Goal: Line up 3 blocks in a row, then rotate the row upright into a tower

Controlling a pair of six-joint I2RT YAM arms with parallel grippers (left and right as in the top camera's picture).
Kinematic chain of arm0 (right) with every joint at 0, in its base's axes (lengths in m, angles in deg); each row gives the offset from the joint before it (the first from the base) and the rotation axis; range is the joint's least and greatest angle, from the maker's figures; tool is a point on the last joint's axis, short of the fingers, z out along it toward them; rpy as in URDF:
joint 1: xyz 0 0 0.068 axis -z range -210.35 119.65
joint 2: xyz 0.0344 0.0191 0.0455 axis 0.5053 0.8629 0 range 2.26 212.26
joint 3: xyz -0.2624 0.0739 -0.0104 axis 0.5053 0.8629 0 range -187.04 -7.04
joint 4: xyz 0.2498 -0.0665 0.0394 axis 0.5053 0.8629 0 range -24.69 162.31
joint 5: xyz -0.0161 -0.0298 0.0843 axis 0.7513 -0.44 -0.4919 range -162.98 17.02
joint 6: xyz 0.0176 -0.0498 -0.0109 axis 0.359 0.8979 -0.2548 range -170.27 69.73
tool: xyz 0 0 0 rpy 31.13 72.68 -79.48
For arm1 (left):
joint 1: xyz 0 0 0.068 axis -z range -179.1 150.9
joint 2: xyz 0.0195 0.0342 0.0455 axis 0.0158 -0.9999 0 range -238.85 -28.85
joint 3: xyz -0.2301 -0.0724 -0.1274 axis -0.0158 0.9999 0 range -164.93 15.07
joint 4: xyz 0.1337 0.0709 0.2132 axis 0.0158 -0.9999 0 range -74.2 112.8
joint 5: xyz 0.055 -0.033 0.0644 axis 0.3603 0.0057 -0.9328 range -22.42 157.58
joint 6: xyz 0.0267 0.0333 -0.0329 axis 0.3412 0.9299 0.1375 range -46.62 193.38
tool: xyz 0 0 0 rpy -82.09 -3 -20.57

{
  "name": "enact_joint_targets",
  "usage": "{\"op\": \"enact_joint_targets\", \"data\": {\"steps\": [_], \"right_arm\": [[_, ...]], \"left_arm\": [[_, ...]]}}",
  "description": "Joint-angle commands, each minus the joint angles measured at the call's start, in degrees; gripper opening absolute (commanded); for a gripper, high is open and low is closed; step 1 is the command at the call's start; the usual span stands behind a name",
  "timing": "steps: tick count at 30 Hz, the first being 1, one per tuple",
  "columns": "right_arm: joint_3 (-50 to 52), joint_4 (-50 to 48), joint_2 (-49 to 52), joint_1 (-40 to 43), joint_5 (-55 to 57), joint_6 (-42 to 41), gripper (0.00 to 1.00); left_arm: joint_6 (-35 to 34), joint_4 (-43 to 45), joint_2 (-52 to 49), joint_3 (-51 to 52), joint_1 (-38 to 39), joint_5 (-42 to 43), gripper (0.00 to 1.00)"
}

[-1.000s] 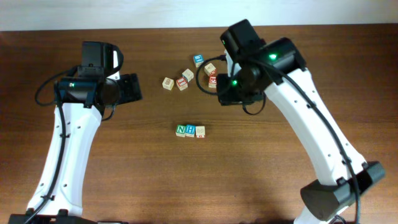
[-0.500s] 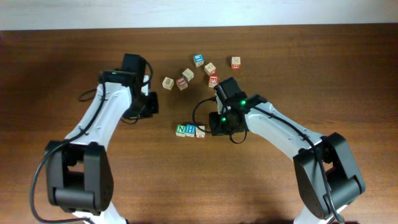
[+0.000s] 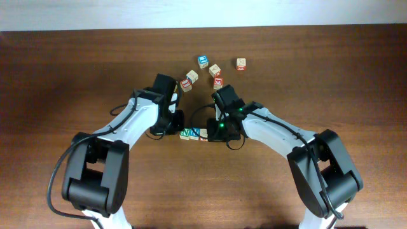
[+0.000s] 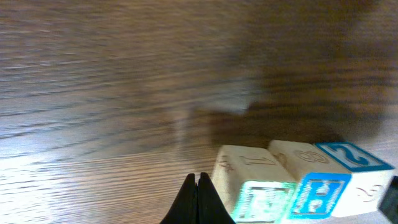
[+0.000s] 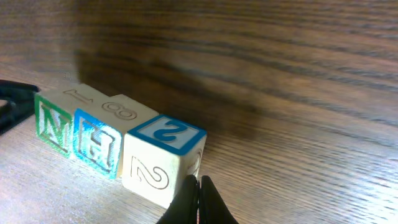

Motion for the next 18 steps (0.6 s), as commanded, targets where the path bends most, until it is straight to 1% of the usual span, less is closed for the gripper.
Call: {"op": "enact_joint_targets", "data": {"steps": [1, 3, 6, 8, 12, 14, 15, 16, 18], "right_arm": [[0.4, -0.4, 0.4, -0.3, -0.3, -0.7, 0.04], [0.4, -0.9, 0.4, -0.4, -1.0, -0.7, 0.04], [0.4, -1.9, 0.4, -0.3, -1.2, -0.2, 0.05], [0.4, -2.5, 0.4, -0.3, -1.4, 3.1, 0.05], [0.4, -2.7, 0.4, -0.3, -1.4, 5.9, 0.05], [0.4, -2.7, 0.4, -0.3, -1.4, 5.9, 0.06], [0.4, -2.5, 0.4, -0.3, -1.4, 5.8, 0.15], [0.2, -2.3, 0.4, -0.3, -1.4, 5.8, 0.18], [-1.3, -1.2, 0.4, -0.2, -1.3, 5.9, 0.19]], "left_arm": [[-2.1, 0.2, -0.5, 0.3, 1.5, 1.2, 0.0], [-2.1, 0.6, -0.5, 0.3, 1.8, 3.8, 0.0], [-2.3, 0.5, -0.5, 0.3, 2.6, 4.9, 0.0], [-4.6, 0.6, -0.5, 0.3, 3.1, 6.1, 0.0], [-6.8, 0.8, -0.5, 0.3, 4.4, 6.0, 0.0], [-6.8, 1.2, -0.5, 0.3, 4.4, 4.4, 0.03], [-6.8, 1.2, -0.5, 0.3, 4.4, 1.7, 0.06], [-6.8, 1.2, -0.5, 0.3, 4.4, -1.7, 0.1], [-6.7, 1.2, -0.5, 0.3, 3.5, -5.9, 0.15]]}}
